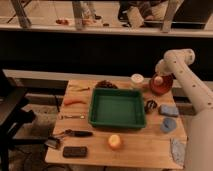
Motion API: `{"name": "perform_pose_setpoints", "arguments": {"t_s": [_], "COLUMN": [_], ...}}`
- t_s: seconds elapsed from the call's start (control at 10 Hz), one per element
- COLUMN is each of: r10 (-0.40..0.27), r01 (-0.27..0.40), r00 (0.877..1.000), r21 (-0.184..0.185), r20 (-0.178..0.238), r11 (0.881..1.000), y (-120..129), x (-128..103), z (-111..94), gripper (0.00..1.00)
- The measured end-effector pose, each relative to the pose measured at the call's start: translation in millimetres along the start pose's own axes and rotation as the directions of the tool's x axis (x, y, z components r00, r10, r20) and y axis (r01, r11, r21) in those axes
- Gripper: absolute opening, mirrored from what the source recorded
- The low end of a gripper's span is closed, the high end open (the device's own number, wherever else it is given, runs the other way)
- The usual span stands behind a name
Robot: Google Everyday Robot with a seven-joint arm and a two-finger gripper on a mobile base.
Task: Stack bowls on top of each other
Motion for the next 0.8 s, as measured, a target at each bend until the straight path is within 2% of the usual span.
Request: {"name": "perform_pose_setpoints", "arguments": {"t_s": [0.8], "r10": [0.0], "r01": [0.0], "r00": [1.0], "r21": [0.008], "r20": [-0.006], "r11": [1.0], "y": [-1.5], "x": [3.7], "z": [10.0], "gripper": [0.0]}}
